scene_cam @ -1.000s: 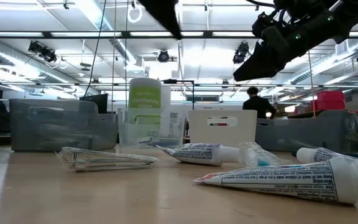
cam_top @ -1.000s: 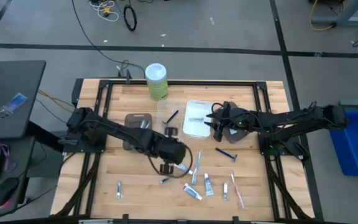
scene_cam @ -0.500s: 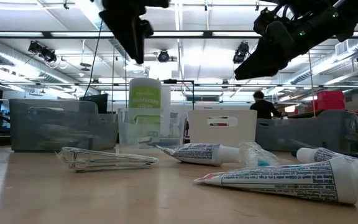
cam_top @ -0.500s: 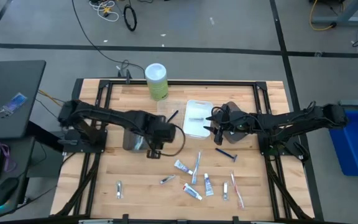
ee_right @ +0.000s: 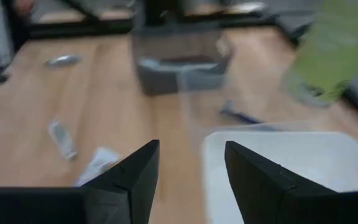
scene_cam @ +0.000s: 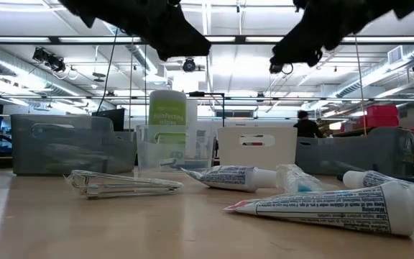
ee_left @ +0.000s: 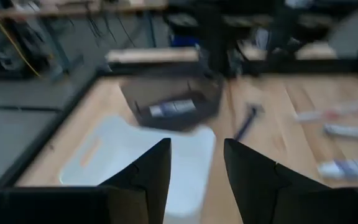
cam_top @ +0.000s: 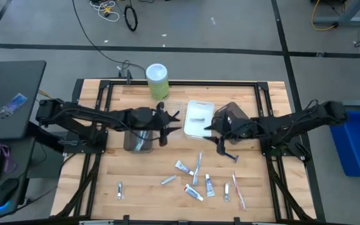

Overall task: Pick & Place Travel size toiletries
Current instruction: Put the blue razor into the transparent bin

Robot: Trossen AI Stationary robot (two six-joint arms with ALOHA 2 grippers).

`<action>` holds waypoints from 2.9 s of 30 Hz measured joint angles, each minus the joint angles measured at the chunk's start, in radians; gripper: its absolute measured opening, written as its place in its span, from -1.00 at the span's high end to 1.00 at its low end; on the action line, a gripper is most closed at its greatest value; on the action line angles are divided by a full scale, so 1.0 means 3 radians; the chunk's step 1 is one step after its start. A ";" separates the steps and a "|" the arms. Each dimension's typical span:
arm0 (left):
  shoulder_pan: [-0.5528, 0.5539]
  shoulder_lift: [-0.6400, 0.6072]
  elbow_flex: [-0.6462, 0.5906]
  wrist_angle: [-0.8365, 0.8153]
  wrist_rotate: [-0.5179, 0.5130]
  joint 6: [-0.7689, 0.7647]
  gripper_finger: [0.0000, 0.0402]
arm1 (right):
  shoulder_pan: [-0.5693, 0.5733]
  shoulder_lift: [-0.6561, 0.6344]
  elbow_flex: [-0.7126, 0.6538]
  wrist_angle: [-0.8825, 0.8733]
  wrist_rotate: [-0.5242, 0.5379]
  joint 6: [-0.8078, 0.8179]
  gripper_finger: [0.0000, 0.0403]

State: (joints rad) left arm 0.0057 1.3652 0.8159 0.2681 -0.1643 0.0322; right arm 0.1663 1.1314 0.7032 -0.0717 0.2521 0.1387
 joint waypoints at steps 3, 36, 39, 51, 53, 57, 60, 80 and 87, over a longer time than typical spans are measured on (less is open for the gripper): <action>0.0090 0.0044 -0.0071 0.0171 -0.0020 -0.0084 0.21 | 0.0233 0.0217 0.0348 -0.0588 0.0093 0.0207 0.03; 0.0183 0.0043 -0.0064 0.0040 -0.0174 -0.0271 0.21 | 0.0101 0.1965 0.0776 -0.2446 -0.0683 0.1630 0.22; 0.0183 0.0044 -0.0064 0.0037 -0.0174 -0.0271 0.21 | 0.0101 0.1951 0.0704 -0.2405 -0.0697 0.1689 0.30; 0.0183 0.0044 -0.0064 0.0037 -0.0174 -0.0271 0.21 | 0.0097 0.1921 0.0686 -0.2239 -0.0870 0.1594 0.86; 0.0183 0.0044 -0.0064 0.0037 -0.0174 -0.0271 0.21 | 0.0094 0.1894 0.0715 -0.2237 -0.0948 0.1593 0.88; 0.0183 0.0044 -0.0063 0.0039 -0.0174 -0.0271 0.21 | 0.0131 0.1738 0.0876 -0.2143 -0.1133 0.1540 0.87; 0.0183 0.0044 -0.0062 0.0044 -0.0173 -0.0271 0.21 | 0.0133 0.1619 0.1033 -0.2119 -0.1133 0.1373 0.87; 0.0178 0.0046 -0.0062 0.0131 -0.0168 -0.0506 0.21 | -0.0448 0.1189 0.1340 -0.0013 -0.0127 -0.0139 0.77; 0.0183 0.0047 -0.0062 0.0208 -0.0044 -0.0492 0.21 | -0.0511 0.1229 0.1241 0.0362 -0.0223 -0.0178 0.76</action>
State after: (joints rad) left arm 0.0605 1.3792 0.7975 0.3305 -0.1776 -0.1155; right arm 0.0129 1.5002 1.0753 0.0369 0.1852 0.0854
